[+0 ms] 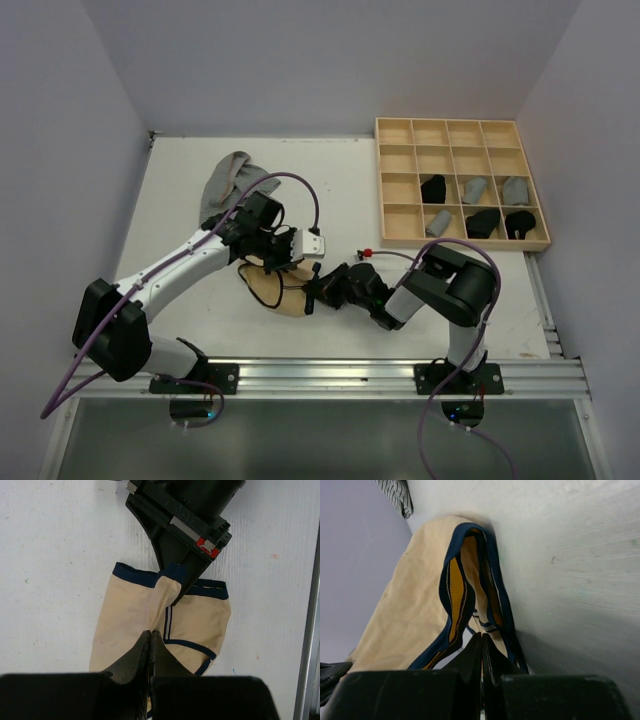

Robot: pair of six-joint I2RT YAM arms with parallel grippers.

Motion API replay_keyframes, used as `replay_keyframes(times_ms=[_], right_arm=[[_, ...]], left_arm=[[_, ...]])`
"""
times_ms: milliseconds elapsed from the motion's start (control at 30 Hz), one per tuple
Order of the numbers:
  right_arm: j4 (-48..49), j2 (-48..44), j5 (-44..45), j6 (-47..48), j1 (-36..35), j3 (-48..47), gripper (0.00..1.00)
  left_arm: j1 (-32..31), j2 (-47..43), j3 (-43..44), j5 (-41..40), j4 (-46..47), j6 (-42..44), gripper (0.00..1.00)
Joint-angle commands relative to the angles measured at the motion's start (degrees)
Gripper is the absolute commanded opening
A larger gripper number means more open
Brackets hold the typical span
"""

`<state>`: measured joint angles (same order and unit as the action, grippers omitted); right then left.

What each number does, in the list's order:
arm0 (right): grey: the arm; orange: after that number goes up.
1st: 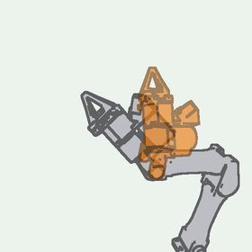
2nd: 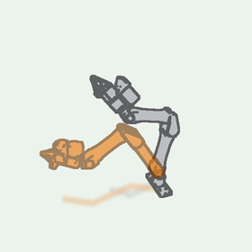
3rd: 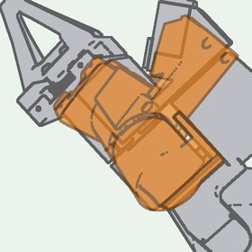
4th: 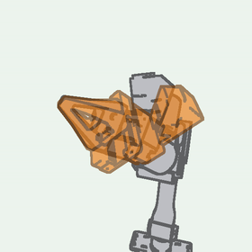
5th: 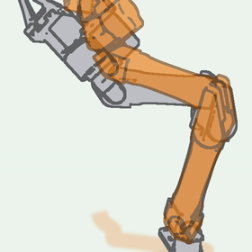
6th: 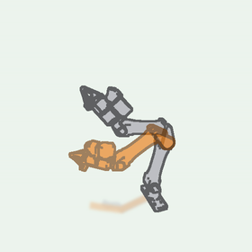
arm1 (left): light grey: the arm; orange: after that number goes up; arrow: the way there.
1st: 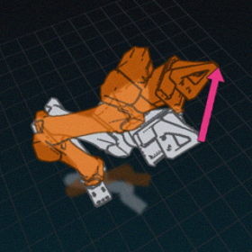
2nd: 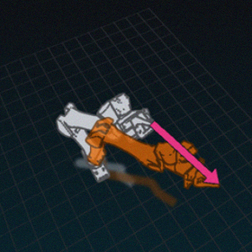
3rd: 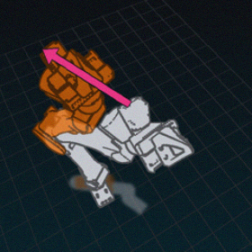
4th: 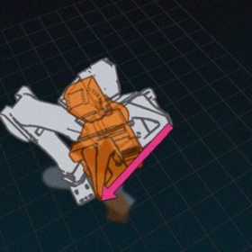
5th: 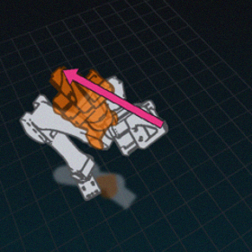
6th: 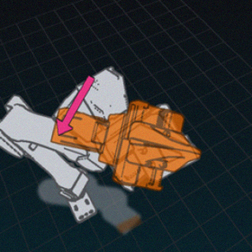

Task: Roll the underwear
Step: Fold the underwear

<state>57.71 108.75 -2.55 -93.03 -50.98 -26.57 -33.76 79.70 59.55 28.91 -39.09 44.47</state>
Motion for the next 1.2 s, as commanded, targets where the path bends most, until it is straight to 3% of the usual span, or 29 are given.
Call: replay_keyframes(times_ms=[0,567,1167], right_arm=[[2.23,-0.03,2.02,-0.13,-0.26,-1.91,0.00],[14.26,8.50,8.43,-3.38,-0.26,-2.52,0.00],[9.88,10.25,12.83,-4.88,-0.35,-2.88,0.00]], left_arm=[[0.36,-1.30,2.24,2.12,-0.72,-0.70,0.00],[0.53,-2.44,1.80,3.35,-2.39,-0.61,0.00],[0.54,-3.24,-0.40,5.81,-3.71,-1.05,0.00]])
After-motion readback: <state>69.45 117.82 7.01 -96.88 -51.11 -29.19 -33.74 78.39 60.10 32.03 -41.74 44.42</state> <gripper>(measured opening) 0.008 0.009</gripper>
